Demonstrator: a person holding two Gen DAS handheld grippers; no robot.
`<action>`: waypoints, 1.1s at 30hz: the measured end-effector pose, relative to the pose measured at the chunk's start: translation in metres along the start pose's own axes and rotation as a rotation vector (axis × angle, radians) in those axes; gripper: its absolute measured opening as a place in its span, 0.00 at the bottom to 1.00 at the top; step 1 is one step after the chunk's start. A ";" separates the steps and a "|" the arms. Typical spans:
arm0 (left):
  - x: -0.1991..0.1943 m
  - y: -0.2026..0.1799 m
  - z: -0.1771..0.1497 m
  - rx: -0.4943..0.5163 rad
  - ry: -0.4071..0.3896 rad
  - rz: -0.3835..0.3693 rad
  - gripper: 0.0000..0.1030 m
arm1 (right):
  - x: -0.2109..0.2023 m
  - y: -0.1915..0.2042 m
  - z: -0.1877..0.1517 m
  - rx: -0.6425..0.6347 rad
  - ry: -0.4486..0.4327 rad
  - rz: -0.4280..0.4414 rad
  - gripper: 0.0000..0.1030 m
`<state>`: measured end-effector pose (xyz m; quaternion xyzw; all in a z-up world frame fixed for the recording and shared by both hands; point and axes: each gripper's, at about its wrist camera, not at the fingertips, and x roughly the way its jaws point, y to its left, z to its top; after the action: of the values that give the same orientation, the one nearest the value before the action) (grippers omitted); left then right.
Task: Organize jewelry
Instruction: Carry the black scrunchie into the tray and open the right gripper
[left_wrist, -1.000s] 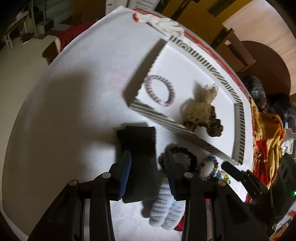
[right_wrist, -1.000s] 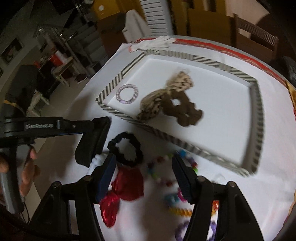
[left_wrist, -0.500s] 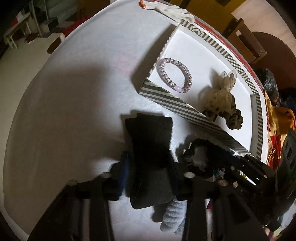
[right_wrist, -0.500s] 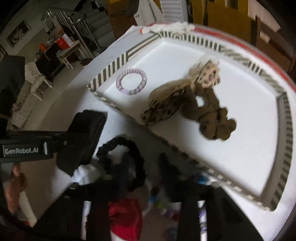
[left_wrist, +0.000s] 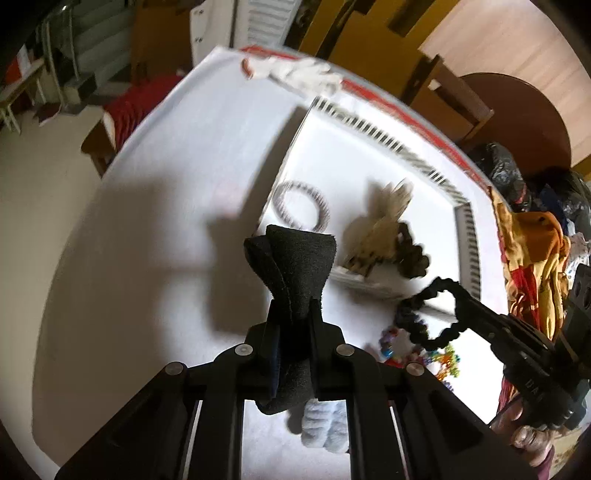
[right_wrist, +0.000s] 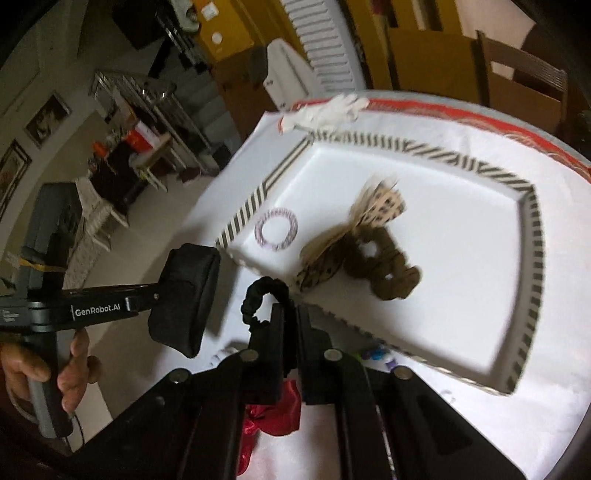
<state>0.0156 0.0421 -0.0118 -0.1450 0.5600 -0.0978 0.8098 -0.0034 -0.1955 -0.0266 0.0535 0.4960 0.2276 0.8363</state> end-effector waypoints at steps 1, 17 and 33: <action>-0.002 -0.003 0.003 0.008 -0.008 -0.001 0.03 | -0.009 -0.003 0.002 0.006 -0.019 -0.011 0.05; 0.013 -0.060 0.067 0.144 -0.100 0.059 0.04 | -0.052 -0.071 0.026 0.125 -0.105 -0.186 0.06; 0.074 -0.073 0.117 0.185 -0.077 0.111 0.04 | 0.001 -0.115 0.048 0.225 -0.044 -0.169 0.06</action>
<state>0.1516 -0.0350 -0.0129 -0.0418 0.5244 -0.0984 0.8447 0.0758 -0.2912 -0.0397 0.1100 0.5026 0.0983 0.8519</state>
